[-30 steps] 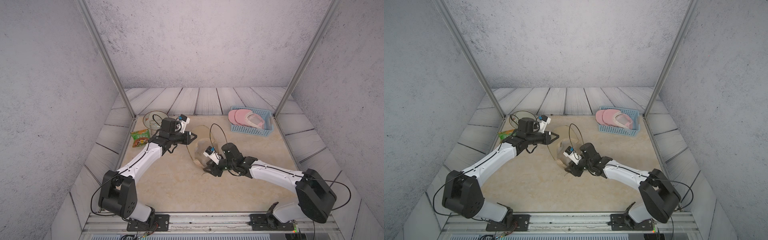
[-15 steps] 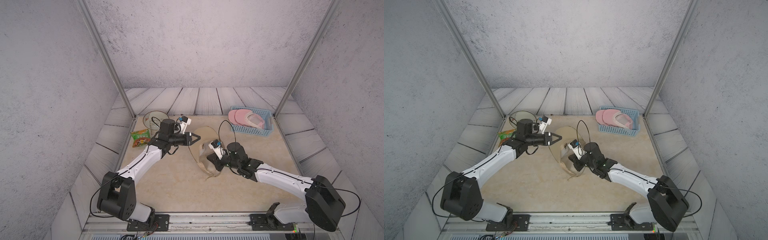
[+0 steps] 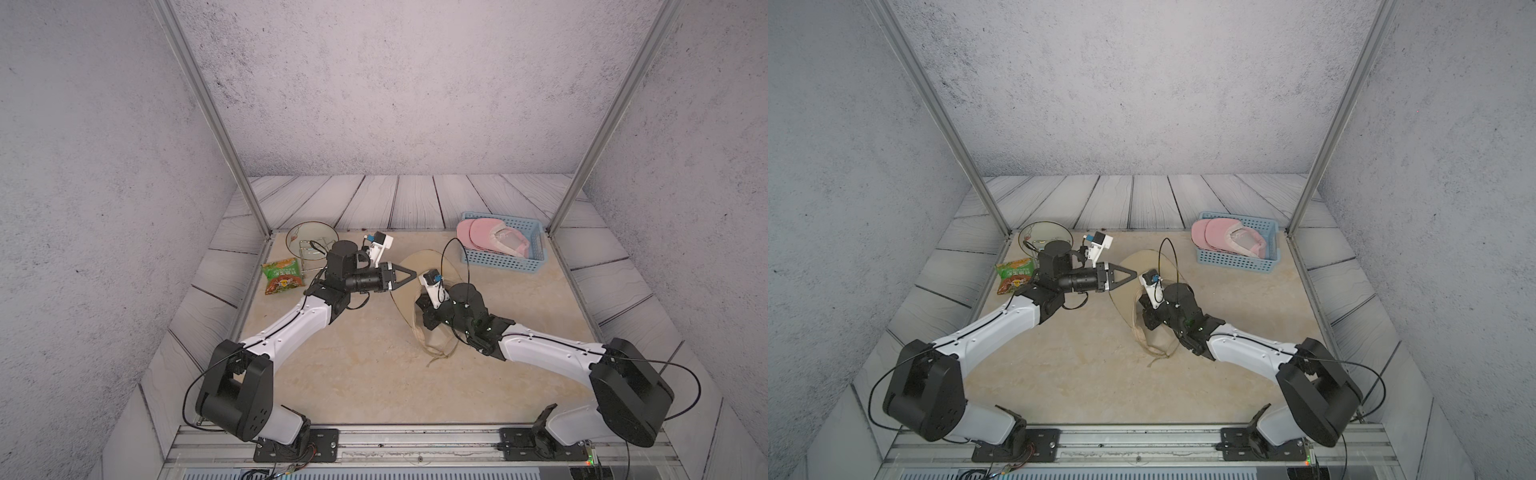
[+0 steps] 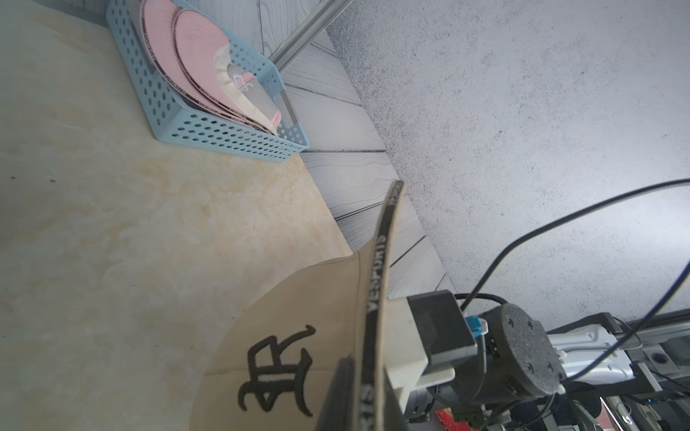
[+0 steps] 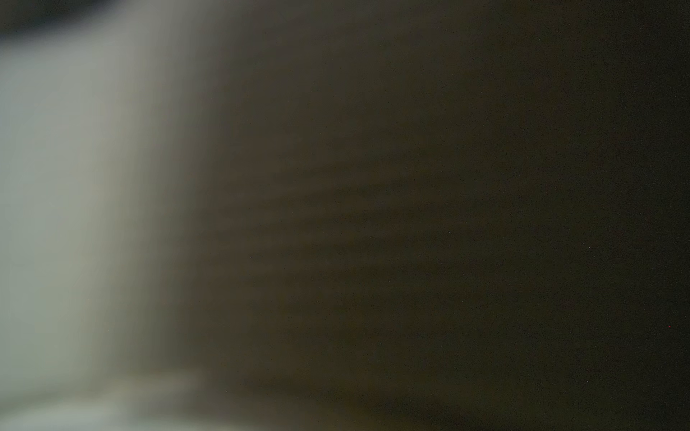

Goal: Turn the baseball cap inside out
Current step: Turn over the baseball cap.

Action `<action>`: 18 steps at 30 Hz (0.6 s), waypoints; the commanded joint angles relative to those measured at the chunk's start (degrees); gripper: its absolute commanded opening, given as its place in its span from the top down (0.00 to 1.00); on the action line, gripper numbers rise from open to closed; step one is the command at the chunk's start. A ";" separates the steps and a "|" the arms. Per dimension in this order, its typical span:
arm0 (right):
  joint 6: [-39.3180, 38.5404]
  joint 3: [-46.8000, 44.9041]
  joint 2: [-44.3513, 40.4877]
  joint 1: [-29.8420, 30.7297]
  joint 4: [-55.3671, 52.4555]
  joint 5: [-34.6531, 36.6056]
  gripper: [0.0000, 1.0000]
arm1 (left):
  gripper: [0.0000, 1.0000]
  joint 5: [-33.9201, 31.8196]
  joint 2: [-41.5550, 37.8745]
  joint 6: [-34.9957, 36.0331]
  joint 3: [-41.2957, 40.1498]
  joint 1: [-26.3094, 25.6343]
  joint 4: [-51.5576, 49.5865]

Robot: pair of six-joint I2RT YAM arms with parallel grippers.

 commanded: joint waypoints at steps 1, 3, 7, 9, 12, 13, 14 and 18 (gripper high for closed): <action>2.37 1.37 1.61 0.46 -4.02 9.90 0.99 | 1.00 4.02 -0.32 -1.89 1.52 -1.27 3.61; 3.65 1.50 1.39 0.47 -7.27 16.46 0.99 | 1.00 2.86 -0.73 0.63 2.27 -1.27 -0.08; 3.81 3.28 2.31 0.46 -16.85 22.17 0.98 | 1.00 -1.32 -2.17 7.44 4.05 -1.14 -9.80; 3.49 3.83 3.61 0.46 -20.79 22.43 0.97 | 1.00 -2.36 -2.61 7.36 4.07 -0.81 -10.23; 3.60 2.93 4.73 0.46 -24.08 22.63 0.97 | 1.00 -3.87 -3.27 6.60 3.60 -0.33 -9.46; 3.60 2.38 4.84 0.46 -24.70 21.98 0.97 | 1.00 -4.60 -3.45 6.55 3.48 -0.19 -9.53; 3.64 1.80 4.77 0.46 -25.10 21.31 0.97 | 1.00 -5.33 -3.66 6.55 3.28 -0.02 -9.62; 4.26 0.63 4.84 0.46 -27.37 20.12 0.96 | 1.00 -7.93 -4.49 5.81 2.57 0.37 -9.33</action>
